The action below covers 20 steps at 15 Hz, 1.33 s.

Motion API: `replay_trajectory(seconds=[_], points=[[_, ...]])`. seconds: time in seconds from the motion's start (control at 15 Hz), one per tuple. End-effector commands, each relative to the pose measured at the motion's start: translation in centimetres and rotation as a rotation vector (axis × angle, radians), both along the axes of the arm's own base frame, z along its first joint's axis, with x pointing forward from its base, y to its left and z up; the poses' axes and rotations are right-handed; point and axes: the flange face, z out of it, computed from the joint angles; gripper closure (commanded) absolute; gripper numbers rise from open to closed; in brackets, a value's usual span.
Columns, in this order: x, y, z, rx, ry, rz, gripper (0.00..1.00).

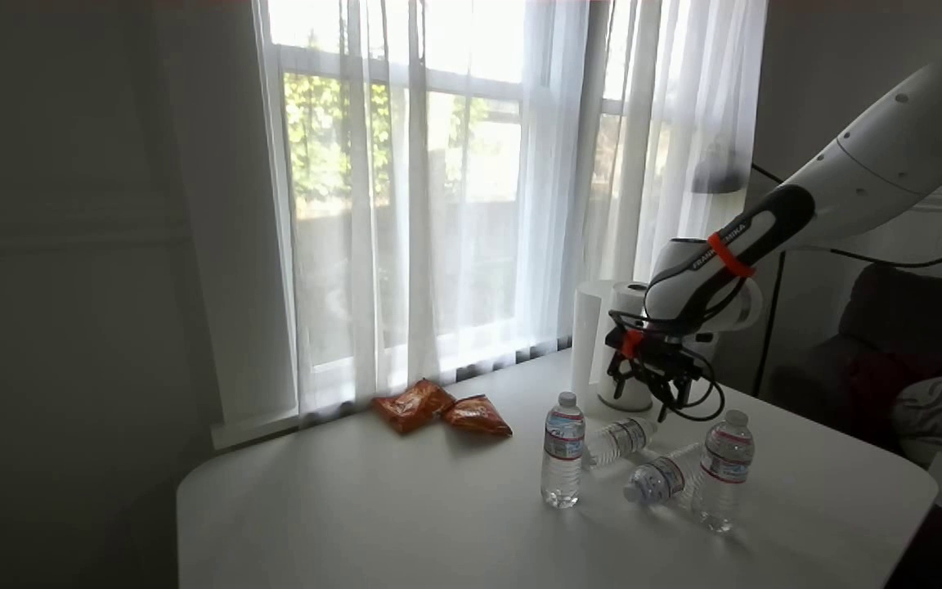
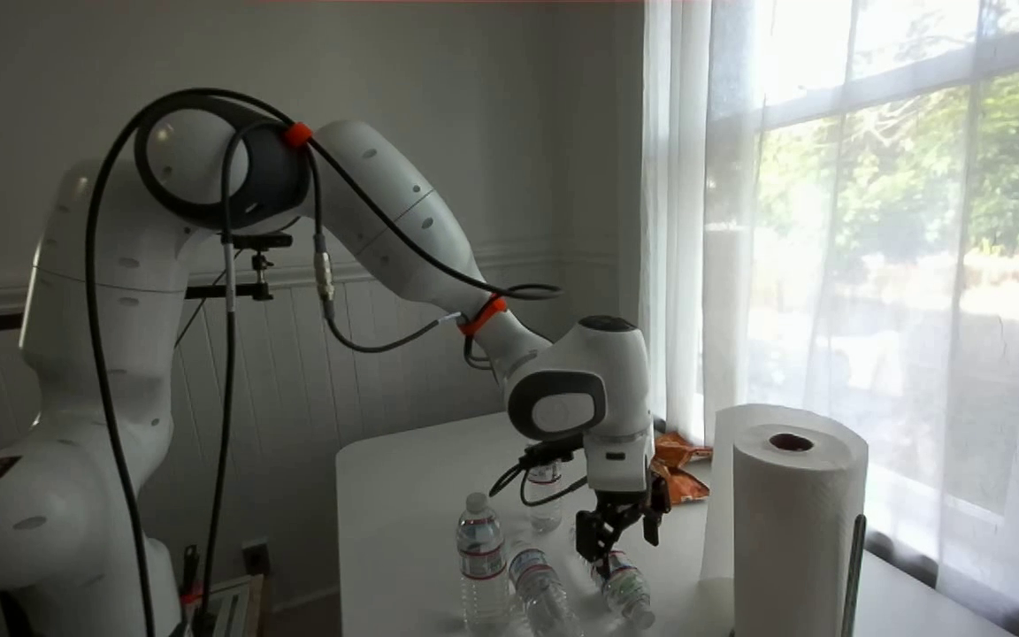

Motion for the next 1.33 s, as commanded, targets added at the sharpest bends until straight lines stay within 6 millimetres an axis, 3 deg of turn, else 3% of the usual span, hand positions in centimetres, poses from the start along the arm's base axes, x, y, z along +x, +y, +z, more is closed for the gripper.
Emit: replay_trajectory(seconds=[0.0, 0.53, 0.6, 0.93, 1.07, 1.27], points=[[1.5, -0.2, -1.4, 0.033, 0.024, 0.005, 0.0], [2.6, -0.2, -4.3, 0.066, 0.085, -0.022, 0.0], [2.7, -0.1, -4.6, 0.073, 0.091, -0.024, 0.21], [3.2, -0.2, -5.0, 0.073, 0.093, -0.035, 0.55], [3.5, -0.1, -4.5, 0.069, 0.083, -0.033, 0.66], [3.8, 0.2, -3.7, 0.053, 0.073, -0.038, 0.73]])
